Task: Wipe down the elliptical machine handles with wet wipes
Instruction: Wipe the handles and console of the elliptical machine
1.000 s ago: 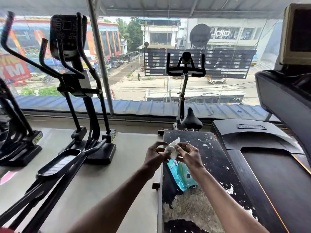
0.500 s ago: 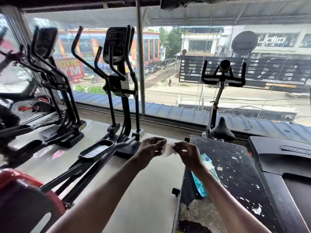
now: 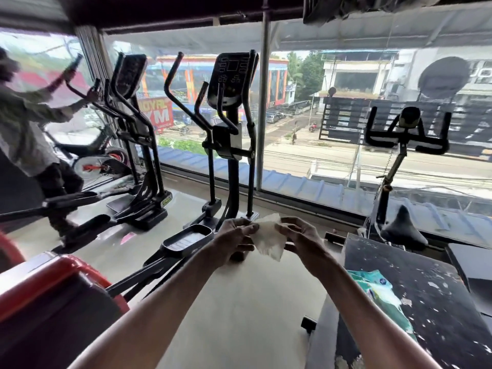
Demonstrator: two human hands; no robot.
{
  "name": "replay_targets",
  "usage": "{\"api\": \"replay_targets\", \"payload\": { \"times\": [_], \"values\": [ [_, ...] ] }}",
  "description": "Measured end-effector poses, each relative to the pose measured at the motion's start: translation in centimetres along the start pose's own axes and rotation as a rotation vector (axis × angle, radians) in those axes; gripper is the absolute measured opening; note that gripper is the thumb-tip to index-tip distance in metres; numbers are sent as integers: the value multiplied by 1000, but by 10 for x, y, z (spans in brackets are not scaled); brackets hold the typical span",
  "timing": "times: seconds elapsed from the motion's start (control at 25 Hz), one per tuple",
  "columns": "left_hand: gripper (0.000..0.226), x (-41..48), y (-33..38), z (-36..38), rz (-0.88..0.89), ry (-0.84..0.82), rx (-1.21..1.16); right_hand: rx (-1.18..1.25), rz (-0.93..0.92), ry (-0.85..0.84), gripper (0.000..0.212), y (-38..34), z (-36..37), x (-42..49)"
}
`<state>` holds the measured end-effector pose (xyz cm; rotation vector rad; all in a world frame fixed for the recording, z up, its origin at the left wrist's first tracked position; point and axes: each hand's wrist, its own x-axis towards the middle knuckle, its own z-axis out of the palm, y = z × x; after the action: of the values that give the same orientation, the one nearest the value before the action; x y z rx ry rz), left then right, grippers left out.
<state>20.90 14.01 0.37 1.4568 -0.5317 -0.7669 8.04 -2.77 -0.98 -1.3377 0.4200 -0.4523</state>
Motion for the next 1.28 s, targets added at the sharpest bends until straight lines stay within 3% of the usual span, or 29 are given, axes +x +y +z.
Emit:
{"api": "replay_targets", "payload": {
  "times": [0.08,0.16,0.36,0.48,0.72,1.0,1.16,1.28],
  "values": [
    [39,10,3,-25,5,27,-5,-32,-36,63,12,6,18,19],
    [28,20,8,-49,23,40,-67,-18,-41,110,6,9,39,36],
    [25,44,23,-104,53,103,-151,-115,-127,164,7,14,91,74],
    [17,58,30,-127,107,101,-80,-215,-202,129,23,17,114,93],
    [23,102,48,-162,202,-27,103,-355,-210,-75,38,11,140,146],
    [32,202,79,-190,248,-27,200,-373,-220,-62,24,-6,140,248],
    [20,269,98,-196,299,87,321,-548,-321,2,16,-20,129,325],
    [15,335,114,-201,305,95,489,-714,-423,-66,16,-42,117,389]
  ]
}}
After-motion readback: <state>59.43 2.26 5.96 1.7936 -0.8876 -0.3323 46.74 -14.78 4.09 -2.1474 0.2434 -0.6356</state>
